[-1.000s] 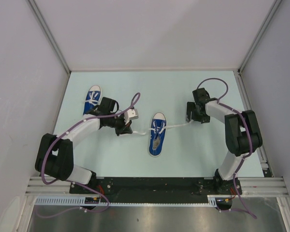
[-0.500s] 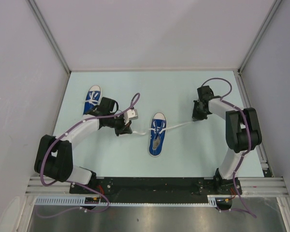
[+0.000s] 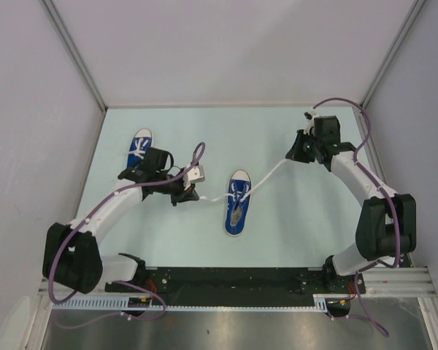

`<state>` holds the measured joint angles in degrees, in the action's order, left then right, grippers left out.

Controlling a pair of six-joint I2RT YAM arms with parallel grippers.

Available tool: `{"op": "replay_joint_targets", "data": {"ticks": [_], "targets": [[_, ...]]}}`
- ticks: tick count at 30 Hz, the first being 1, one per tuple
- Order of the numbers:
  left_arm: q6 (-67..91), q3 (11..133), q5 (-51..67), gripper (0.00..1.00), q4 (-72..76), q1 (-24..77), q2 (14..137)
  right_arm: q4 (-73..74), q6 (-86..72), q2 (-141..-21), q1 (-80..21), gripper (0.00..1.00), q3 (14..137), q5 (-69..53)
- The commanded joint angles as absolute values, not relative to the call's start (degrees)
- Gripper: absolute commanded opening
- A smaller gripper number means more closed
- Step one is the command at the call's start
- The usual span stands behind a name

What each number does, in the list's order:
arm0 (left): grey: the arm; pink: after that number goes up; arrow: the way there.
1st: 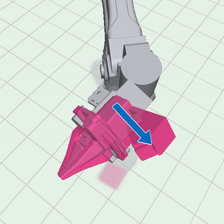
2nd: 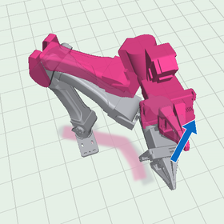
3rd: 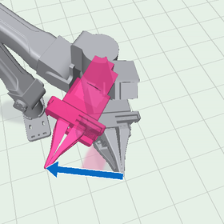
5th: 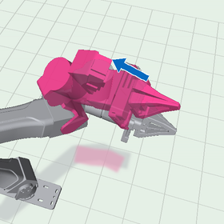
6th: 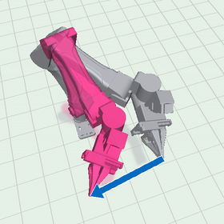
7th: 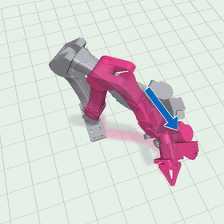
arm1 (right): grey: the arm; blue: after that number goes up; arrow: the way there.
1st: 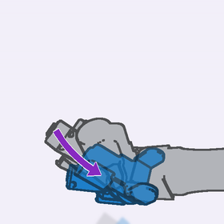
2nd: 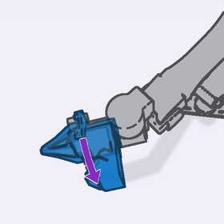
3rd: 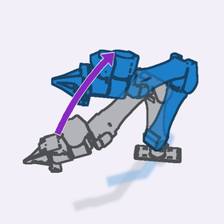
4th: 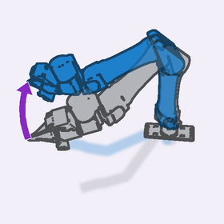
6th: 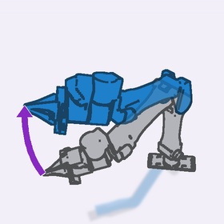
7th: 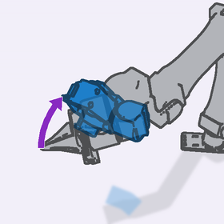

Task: Tie the shoes

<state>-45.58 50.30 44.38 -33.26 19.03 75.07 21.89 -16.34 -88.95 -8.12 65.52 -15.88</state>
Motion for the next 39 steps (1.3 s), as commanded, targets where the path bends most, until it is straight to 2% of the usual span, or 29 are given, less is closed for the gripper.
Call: {"op": "replay_joint_targets", "data": {"ticks": [1, 6, 15, 20, 29, 33, 36, 37, 39], "targets": [[-50.09, 50.45, 49.92, 0.0, -36.9, 21.52, 66.99, 14.16, -15.73, -85.26, -13.87, 0.0, 68.02, -22.66], [-53.52, 51.42, 50.98, 0.0, -44.46, 28.63, 62.06, 11.08, -18.18, -88.85, -21.52, 0.0, 73.63, -25.92], [-53.61, 46.41, 47.38, 0.0, -45.26, 37.34, 51.52, 5.98, -22.5, -98.6, -36.99, 0.0, 77.61, -35.68], [-53.96, 45.18, 46.58, 0.0, -45.53, 39.02, 50.45, 4.75, -23.2, -102.39, -45.42, 0.0, 78.49, -37.88], [-54.58, 43.51, 46.85, 0.0, -45.0, 39.2, 50.1, 5.89, -23.55, -108.19, -50.18, 0.0, 78.49, -39.28], [-55.11, 42.72, 46.32, 0.0, -44.82, 39.29, 50.01, 5.27, -24.95, -111.88, -50.19, 0.0, 78.57, -43.58], [-55.28, 41.93, 45.7, 0.0, -44.82, 39.37, 49.75, 6.32, -24.7, -112.94, -49.75, 0.17, 79.19, -45.17], [-55.28, 41.49, 45.62, 0.0, -44.82, 39.29, 49.83, 7.2, -23.48, -112.77, -49.31, 0.3, 79.97, -44.91], [-54.41, 40.78, 45.79, 0.0, -44.47, 39.29, 49.75, 8.96, -22.07, -111.98, -48.7, 0.41, 80.85, -44.39]]}}
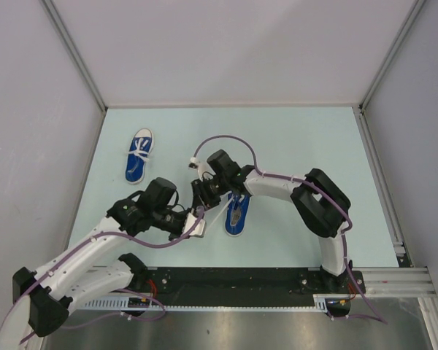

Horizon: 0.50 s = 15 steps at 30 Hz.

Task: Tie the shoes

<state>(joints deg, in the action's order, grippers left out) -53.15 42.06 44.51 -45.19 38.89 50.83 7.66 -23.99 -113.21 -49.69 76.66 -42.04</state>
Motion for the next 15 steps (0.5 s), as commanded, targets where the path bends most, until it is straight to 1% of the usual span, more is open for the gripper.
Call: {"op": "replay_joint_targets", "data": {"ticks": [1, 3, 4, 7, 10, 13, 15], "targets": [[-53.8, 40.52, 45.97, 0.0, -43.95, 39.29, 49.83, 9.57, -20.58, -111.62, -47.91, 0.45, 82.16, -44.12], [-51.25, 39.64, 46.49, 0.0, -43.07, 39.2, 49.83, 11.86, -19.08, -110.31, -46.85, 0.5, 83.31, -43.25], [-50.72, 39.12, 46.58, 0.0, -42.11, 39.2, 49.75, 12.39, -18.29, -109.78, -46.41, 0.57, 83.84, -43.07], [-47.3, 38.41, 47.55, 0.0, -39.91, 38.59, 49.48, 15.63, -14.16, -107.33, -43.78, 0.64, 85.6, -44.21], [-42.12, 39.63, 49.74, 0.0, -36.57, 35.87, 50.7, 19.85, -8.45, -104.6, -40.09, 0.65, 86.04, -45.35], [-41.05, 43.57, 50.98, 0.0, -34.46, 31.91, 53.6, 26.18, -0.46, -101.62, -36.13, 0.65, 85.78, -43.95], [-40.17, 46.13, 50.63, 0.0, -32.62, 29.8, 58.34, 29.52, 3.22, -99.85, -32.98, 0.65, 84.65, -42.28]]}}
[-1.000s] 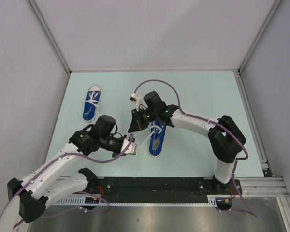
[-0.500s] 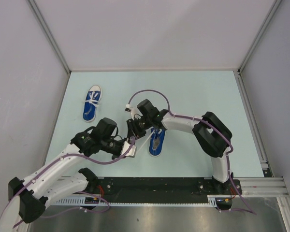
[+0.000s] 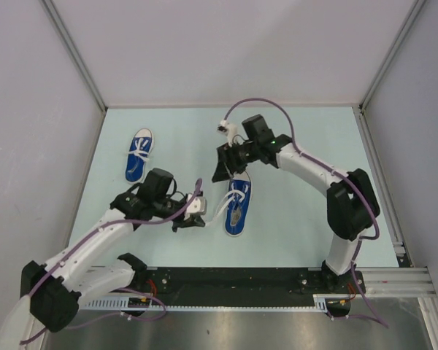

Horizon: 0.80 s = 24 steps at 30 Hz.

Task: Tie the shoes

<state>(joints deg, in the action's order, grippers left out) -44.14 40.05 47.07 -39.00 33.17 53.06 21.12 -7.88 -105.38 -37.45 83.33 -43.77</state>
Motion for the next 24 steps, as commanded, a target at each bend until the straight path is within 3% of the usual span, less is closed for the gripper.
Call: {"op": "replay_joint_targets", "data": {"ticks": [1, 12, 24], "targets": [[-39.82, 49.19, 51.41, 0.0, -32.43, 28.75, 60.62, 30.4, 4.03, -99.06, -31.83, 0.66, 84.2, -41.93], [-35.08, 65.38, 55.02, 0.0, -26.2, 19.16, 90.49, 42.01, 17.13, -83.95, -23.29, 0.65, 75.24, -38.07], [-20.33, 75.76, 47.48, 0.0, -17.67, 17.49, 108.45, 37.18, 20.47, -86.48, -28.03, 0.54, 72.16, -32.52]]}}
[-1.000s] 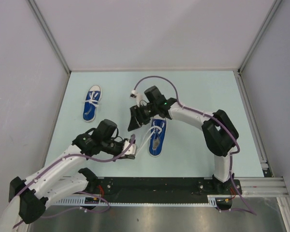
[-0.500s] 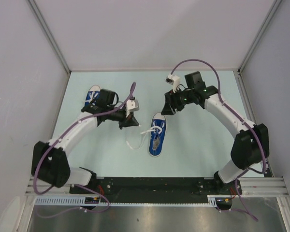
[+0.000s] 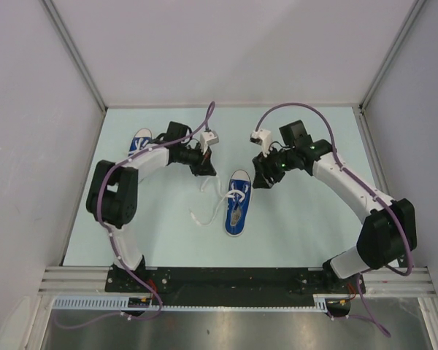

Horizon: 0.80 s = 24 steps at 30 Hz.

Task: Tie the shoes

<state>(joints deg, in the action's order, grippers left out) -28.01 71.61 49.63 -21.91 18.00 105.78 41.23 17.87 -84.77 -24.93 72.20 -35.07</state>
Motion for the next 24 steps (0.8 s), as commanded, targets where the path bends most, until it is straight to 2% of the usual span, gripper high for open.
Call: {"op": "replay_joint_targets", "data": {"ticks": [1, 10, 16, 24], "targets": [[-19.35, 76.2, 47.2, 0.0, -17.49, 17.4, 108.98, 36.13, 21.09, -87.35, -28.73, 0.54, 72.25, -31.91], [-14.51, 80.24, 43.95, 0.0, -21.35, 17.4, 114.17, 30.59, 27.51, -92.72, -37.88, 0.55, 72.25, -25.5], [-11.34, 83.76, 42.72, 0.0, -27.24, 17.4, 117.68, 26.99, 27.6, -95.71, -38.67, 0.53, 72.25, -25.75], [-6.59, 84.2, 43.95, 0.03, -26.46, 17.4, 119.27, 27.16, 29.09, -97.56, -38.94, 0.49, 72.16, -25.22]]}}
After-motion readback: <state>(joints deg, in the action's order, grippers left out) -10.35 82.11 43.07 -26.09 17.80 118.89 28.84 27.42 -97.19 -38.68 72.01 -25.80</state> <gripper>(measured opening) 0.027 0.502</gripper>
